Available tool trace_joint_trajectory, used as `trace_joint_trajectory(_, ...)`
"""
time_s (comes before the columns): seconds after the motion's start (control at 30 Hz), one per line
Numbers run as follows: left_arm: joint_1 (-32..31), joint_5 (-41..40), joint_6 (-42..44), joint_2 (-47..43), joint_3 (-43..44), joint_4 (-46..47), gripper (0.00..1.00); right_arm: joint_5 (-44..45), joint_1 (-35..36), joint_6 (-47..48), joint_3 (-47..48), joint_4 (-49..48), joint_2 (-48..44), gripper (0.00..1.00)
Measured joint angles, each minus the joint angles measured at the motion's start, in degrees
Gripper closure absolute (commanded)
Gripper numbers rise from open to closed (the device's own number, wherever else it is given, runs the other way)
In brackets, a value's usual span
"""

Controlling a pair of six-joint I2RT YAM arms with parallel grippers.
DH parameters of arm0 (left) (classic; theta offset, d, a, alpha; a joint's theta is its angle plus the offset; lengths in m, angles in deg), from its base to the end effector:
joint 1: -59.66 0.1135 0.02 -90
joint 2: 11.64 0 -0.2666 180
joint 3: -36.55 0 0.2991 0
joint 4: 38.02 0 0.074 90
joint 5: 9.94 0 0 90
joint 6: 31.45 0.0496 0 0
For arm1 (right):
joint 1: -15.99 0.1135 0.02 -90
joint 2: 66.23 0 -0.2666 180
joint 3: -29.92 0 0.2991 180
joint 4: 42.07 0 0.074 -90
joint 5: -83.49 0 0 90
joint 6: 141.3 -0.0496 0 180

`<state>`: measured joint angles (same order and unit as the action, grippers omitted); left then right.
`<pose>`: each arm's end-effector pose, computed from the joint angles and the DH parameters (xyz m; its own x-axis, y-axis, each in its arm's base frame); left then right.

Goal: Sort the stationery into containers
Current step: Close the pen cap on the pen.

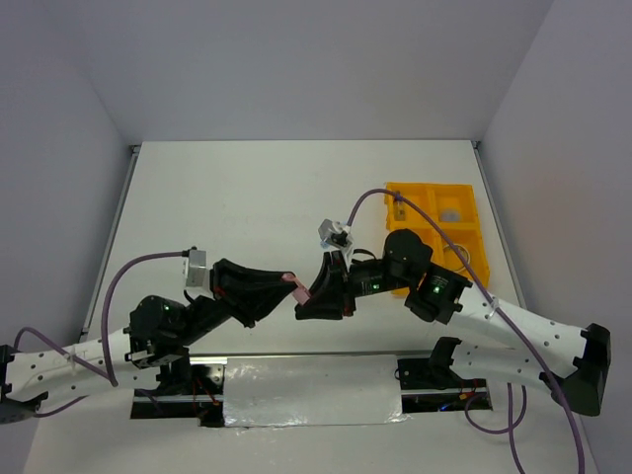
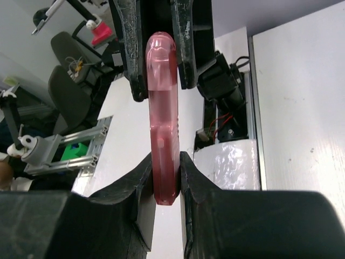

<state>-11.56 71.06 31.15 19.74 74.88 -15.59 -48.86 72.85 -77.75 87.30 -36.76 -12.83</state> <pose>0.0706 -0.1835 0.3489 -0.2699 -0.6181 -0.7383 0.8639 0.1831 -0.4691 0.1197 0.2444 0.3457 -0.4510 -0.0886 -0.8881 -0.8780 -0.1345 0.4593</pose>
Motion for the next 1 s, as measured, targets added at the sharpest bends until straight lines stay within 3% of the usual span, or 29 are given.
trace_joint_trajectory(0.27,0.5,-1.8,-2.6,0.2,-2.5,8.7,1.00,2.4,0.2,0.1,5.9,3.7,2.1,1.00)
trace_joint_trajectory(0.57,1.1,-3.8,-3.7,0.9,-2.8,18.1,1.00,0.3,0.4,1.8,18.9,11.8,9.2,1.00)
trace_joint_trajectory(0.67,1.0,-5.5,-4.4,0.4,-2.7,14.5,1.00,1.9,0.4,2.3,15.7,11.1,8.0,1.00)
trace_joint_trajectory(0.8,0.8,-7.0,-4.1,-0.5,-2.7,4.0,1.00,4.4,0.1,2.2,4.2,4.6,4.0,1.00)
trace_joint_trajectory(0.83,0.6,-7.3,-4.0,-0.4,-2.6,1.5,0.77,5.0,0.1,2.1,1.4,3.0,3.2,1.00)
trace_joint_trajectory(0.93,0.3,-8.3,-2.7,0.8,-1.1,-6.1,0.41,7.5,0.0,1.6,-4.6,0.1,0.8,1.00)
trace_joint_trajectory(0.97,0.3,-9.3,-2.3,2.1,0.0,-8.5,0.01,8.5,0.0,1.2,-5.8,-0.2,0.0,1.00)
trace_joint_trajectory(1.0,0.2,-10.1,-1.5,3.1,0.9,-10.3,0.01,9.2,0.0,0.8,-6.6,-0.4,-0.6,1.00)
